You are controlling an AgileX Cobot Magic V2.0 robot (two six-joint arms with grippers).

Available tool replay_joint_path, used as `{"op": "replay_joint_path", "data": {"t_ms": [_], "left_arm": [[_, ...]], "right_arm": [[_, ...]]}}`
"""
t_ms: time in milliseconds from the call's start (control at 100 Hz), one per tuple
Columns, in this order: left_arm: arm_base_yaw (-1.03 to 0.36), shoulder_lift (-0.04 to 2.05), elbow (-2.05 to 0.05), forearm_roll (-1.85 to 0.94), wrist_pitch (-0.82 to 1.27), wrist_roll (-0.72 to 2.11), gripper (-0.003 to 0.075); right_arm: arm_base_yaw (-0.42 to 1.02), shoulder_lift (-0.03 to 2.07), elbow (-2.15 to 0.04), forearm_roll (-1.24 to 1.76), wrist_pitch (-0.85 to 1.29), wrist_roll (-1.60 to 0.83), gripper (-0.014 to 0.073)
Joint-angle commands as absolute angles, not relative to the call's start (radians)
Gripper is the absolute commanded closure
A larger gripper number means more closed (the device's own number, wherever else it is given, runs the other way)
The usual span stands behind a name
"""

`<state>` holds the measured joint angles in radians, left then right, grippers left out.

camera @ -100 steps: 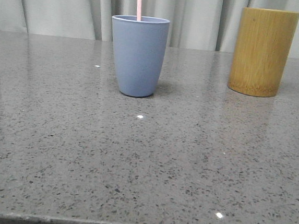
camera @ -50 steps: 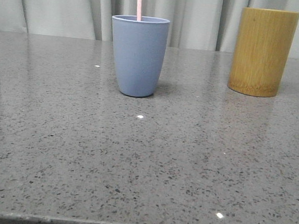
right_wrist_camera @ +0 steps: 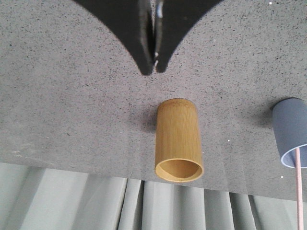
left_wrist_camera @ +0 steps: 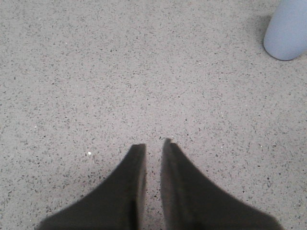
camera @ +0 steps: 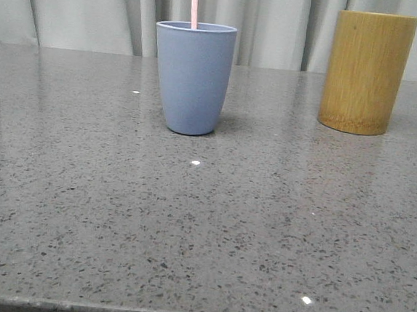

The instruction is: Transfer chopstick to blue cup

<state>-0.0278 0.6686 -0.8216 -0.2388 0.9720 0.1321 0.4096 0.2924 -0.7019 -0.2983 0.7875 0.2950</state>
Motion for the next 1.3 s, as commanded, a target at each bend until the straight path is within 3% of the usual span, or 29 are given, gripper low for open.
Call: {"op": "replay_joint_path", "data": {"t_ms": [0,900,1070,1290], "left_arm": [[-0.024,0.668,-0.847,-0.253,0.916,0.135,0.0739],[-0.039,0.670,-0.844,-0.261,0.913,0.135,0.0739],[-0.041,0.618,-0.780,-0.253,0.763,0.135,0.0739],[-0.041,0.421,-0.574,-0.253,0.421,0.135,0.0739]], "right_arm": [[0.404,0.303,-0.723,-0.330,0.711,0.297,0.0662],[0.404,0.303,-0.723,-0.330,0.711,0.297,0.0662],[0.404,0.303,-0.723,-0.330,0.711,0.297,0.0662],[0.404,0.303,-0.723,-0.330,0.711,0.297,0.0662]]}}
